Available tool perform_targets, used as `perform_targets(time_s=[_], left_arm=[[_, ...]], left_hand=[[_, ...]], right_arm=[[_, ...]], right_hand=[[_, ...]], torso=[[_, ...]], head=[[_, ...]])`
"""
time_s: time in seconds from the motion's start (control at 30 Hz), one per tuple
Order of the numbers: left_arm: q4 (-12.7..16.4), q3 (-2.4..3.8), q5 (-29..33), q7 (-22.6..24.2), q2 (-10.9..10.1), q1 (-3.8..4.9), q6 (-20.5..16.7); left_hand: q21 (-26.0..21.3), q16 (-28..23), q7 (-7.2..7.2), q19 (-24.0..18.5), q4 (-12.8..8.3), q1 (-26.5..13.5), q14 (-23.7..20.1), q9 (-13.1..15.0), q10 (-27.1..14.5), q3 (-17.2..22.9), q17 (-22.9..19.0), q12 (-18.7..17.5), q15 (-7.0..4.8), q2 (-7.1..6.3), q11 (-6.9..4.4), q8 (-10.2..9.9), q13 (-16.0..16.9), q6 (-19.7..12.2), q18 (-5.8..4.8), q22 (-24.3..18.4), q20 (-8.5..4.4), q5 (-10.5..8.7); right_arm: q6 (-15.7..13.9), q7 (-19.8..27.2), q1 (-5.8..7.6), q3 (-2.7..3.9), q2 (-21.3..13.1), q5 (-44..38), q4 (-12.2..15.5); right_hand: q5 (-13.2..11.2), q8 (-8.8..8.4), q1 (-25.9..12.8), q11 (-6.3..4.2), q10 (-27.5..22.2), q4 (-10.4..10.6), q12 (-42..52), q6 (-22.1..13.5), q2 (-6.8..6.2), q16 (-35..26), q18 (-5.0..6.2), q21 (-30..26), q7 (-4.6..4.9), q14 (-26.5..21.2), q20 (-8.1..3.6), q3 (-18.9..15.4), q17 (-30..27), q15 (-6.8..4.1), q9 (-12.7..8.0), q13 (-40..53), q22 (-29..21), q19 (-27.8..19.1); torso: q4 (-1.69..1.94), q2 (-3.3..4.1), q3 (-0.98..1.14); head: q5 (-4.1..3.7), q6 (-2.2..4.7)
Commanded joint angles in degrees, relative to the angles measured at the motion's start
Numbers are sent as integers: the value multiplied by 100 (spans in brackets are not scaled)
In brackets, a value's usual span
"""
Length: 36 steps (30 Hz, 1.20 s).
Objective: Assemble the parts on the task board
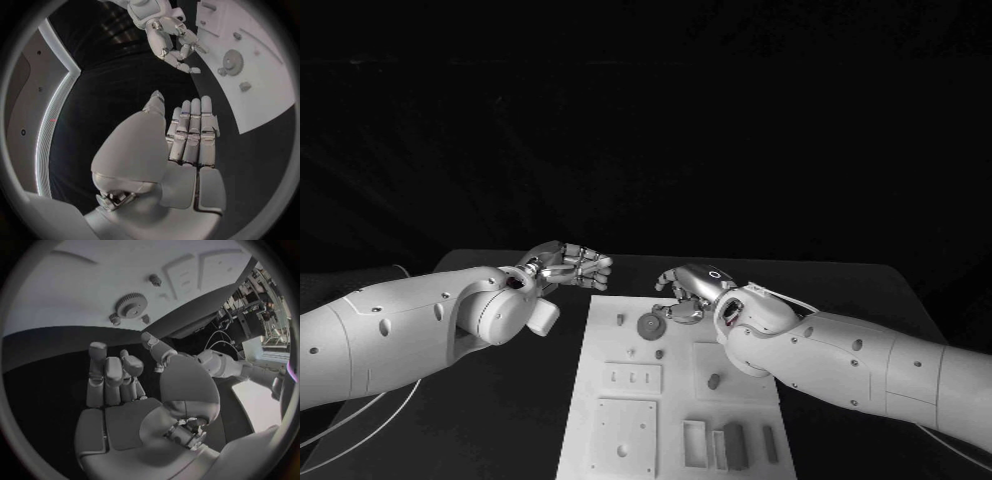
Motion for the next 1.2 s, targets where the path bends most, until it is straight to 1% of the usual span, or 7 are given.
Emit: perform_targets(time_s=[0.03, 0.13, 0.23, 0.4, 0.57, 0.9, 1.2], left_arm=[[-12, 6, -63, 77, 7, 7, -11], [-25, 6, -161, 83, -6, 7, -13], [-49, 6, -195, 86, -38, 7, -23], [-121, 3, -243, 87, -31, 6, -23], [-196, -14, -260, 73, -13, 3, -27], [-305, -27, -263, 93, 69, -26, 75], [-320, -28, -264, 107, 74, -65, 107]], left_hand=[[-19, -19, 60, -5, -3, 15, 3, 3, 43, -36, 9, -17, 26, 5, -11, -25, 9, -24, 68, 11, 20, 7], [-19, -18, 59, -3, -3, 15, 6, 4, 46, -37, 11, -16, 27, 4, -12, -24, 10, -21, 68, 12, 20, 6], [-19, -19, 58, -3, -2, 13, 7, 5, 48, -37, 13, -15, 27, 5, -13, -22, 10, -18, 68, 12, 21, 6], [-18, -19, 54, 1, -2, 12, 12, 8, 57, -36, 16, -12, 28, 8, -17, -16, 13, -6, 69, 15, 21, 6], [4, -1, 33, 44, -3, 9, 70, 21, 114, -36, 43, 13, 20, 13, -40, 11, 29, 44, 83, 33, 13, 6], [32, 12, -24, 90, -5, 9, 135, 55, 234, -37, 94, 64, -3, 47, -95, 79, 80, 178, 93, 72, -5, 6], [34, 4, -67, 93, -5, 26, 141, 69, 278, -42, 112, 80, -7, 74, -117, 109, 105, 251, 91, 86, -9, 6]], right_arm=[[-17, 215, 3, 51, -100, 349, 83], [-1, 329, 3, 125, -247, 615, 171], [119, 761, 6, 194, -497, 1033, 265], [356, 1612, 25, 223, -823, 1858, 254], [707, 2036, 28, 234, -1171, 2324, 227], [1246, 2290, 36, 231, -1663, 2323, -162], [1267, 2321, -7, 215, -1768, 2166, -541]], right_hand=[[0, 25, -39, 31, -12, 27, -14, 65, -2, 3, 255, -11, 11, 4, -27, -4, -7, 26, 10, -9, 99, 12], [-2, 35, -46, 34, -16, 29, -12, 81, 4, 1, 255, -12, 14, 0, -26, -8, -12, 29, 13, -7, 99, 10], [-3, 51, -52, 38, -25, 27, -9, 109, 19, -7, 255, -16, 18, -21, -25, -12, -44, 33, 18, -5, 98, 6], [-22, 59, -55, 45, -96, -32, -13, 120, 109, -49, 255, -48, 24, -130, -7, -35, -135, 40, 16, 3, 96, -53], [-4, 106, -46, 28, -237, -195, -53, 196, 208, -115, 255, -117, 6, -255, 54, -74, -153, 26, 34, -1, 93, -181], [-35, 129, 31, 17, -320, -279, -81, 232, 198, -162, 255, -167, -6, -341, 101, -99, -170, 17, 47, -10, 93, -263], [-65, 135, 85, 8, -322, -283, -71, 240, 162, -150, 255, -159, -15, -342, 104, -135, -166, 6, 53, -7, 100, -254]], torso=[[17, 2, -4], [26, 4, -3], [18, 6, -6], [-16, -14, 3], [-54, -44, 37], [-160, -142, 112], [-219, -175, 181]], head=[[-17, 17], [-16, 18], [-17, 31], [-22, 49], [-36, 58], [-132, 36], [-160, 27]])
